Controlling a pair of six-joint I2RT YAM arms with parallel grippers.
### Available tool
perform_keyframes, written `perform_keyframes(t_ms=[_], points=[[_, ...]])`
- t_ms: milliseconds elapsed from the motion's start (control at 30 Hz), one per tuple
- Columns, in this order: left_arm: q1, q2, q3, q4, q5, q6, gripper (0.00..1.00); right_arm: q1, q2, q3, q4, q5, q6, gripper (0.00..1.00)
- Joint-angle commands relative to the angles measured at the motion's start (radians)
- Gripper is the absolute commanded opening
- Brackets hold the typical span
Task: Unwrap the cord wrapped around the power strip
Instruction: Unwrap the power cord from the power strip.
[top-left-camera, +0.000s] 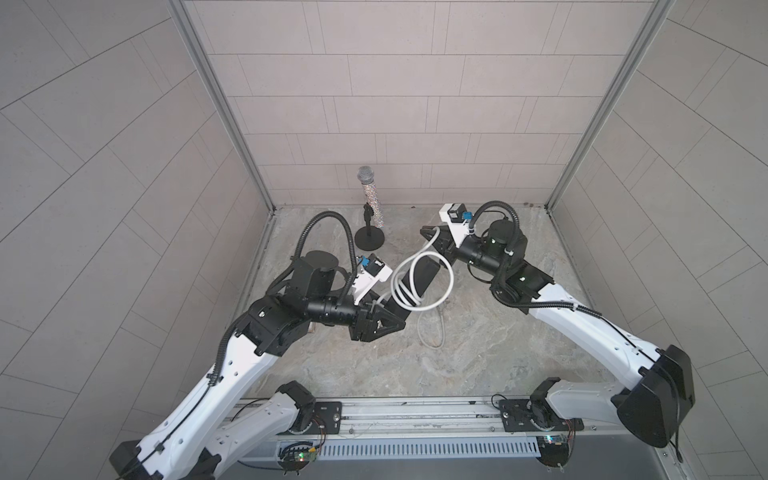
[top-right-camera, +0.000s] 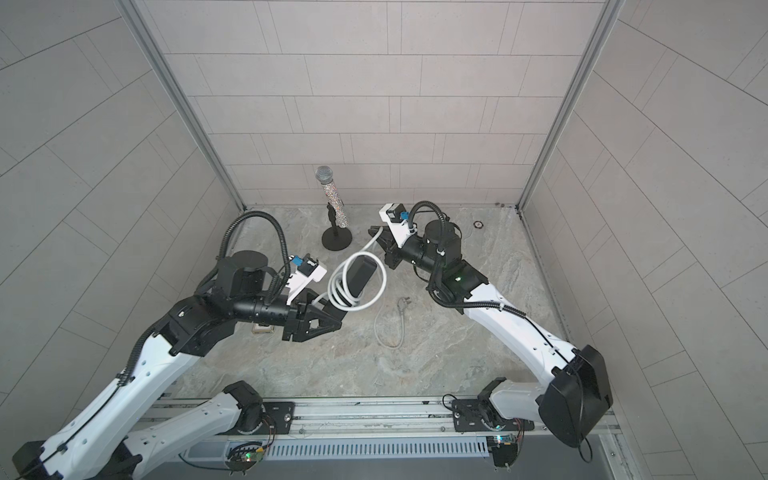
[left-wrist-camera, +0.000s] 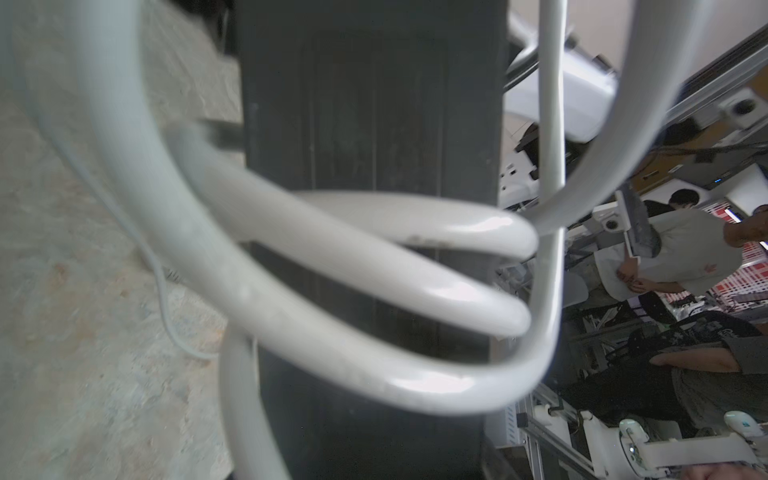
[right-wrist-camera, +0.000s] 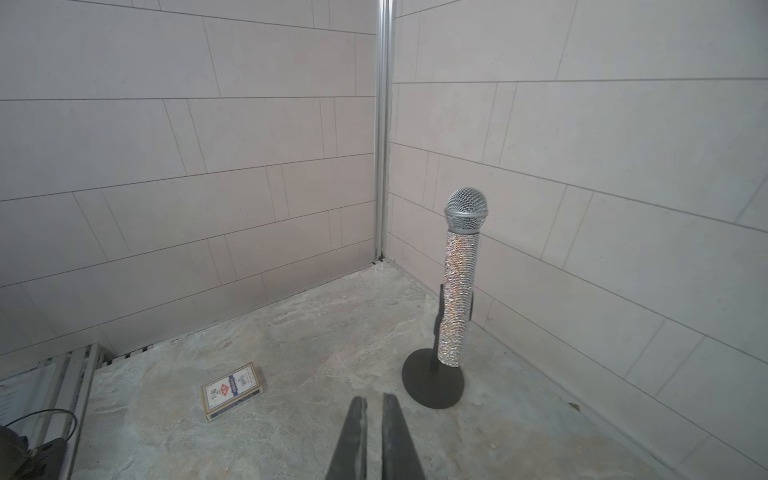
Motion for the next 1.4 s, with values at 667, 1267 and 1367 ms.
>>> perform_keyframes(t_ms=[667,1267,1367], points=[[0.004,0.144,0.250,0.050,-0.649,0.151,0.00,-0.012,-0.474,-0.368,-0.508,0.192,-0.029,0.00],[0.004,0.128,0.273,0.078,-0.724,0.192,0.00,0.199,-0.601,-0.481,-0.504,0.239,0.128,0.78],[0.004,0.106,0.240,0.081,-0.758,0.186,0.00,0.127,-0.663,-0.478,-0.530,0.245,0.246,0.79]])
